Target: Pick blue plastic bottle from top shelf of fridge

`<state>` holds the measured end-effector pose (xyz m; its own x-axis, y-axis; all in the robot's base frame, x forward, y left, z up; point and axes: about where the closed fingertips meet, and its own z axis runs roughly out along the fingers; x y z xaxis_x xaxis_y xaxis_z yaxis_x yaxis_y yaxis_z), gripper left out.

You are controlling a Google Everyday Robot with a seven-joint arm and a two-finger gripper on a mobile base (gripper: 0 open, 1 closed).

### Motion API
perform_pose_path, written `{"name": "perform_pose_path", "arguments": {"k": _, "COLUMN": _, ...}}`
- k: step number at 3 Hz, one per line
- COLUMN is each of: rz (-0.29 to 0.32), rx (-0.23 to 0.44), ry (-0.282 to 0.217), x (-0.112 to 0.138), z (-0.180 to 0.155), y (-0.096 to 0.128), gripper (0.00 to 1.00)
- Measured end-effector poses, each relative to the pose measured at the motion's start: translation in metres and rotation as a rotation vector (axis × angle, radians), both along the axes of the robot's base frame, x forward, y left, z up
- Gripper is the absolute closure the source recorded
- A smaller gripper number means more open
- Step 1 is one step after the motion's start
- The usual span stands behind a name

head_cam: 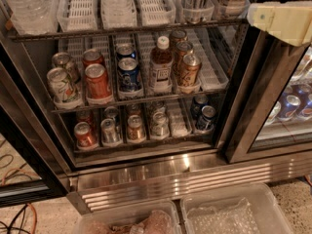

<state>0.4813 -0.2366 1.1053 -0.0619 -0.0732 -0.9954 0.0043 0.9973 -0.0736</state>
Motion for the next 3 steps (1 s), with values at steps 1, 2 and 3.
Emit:
{"name": "perform_pose_path", "arguments": {"k": 1, "rz": 0.015, "rx": -0.006, "ry": -0.014, "x": -0.001, "z": 0.006, "y": 0.010, "gripper": 0.00}}
{"name": "perform_pose_path", "arguments": {"k": 2, "rz": 0.059, "rx": -0.009, "ry": -0.030, "x": -0.002, "z": -0.003, "y": 0.035, "gripper": 0.00}}
{"name": "perform_pose_path", "arguments": {"k": 3, "rz": 0.125, "rx": 0.011, "ry": -0.053, "x": -0.004, "z": -0.019, "y": 0.068, "gripper": 0.00}}
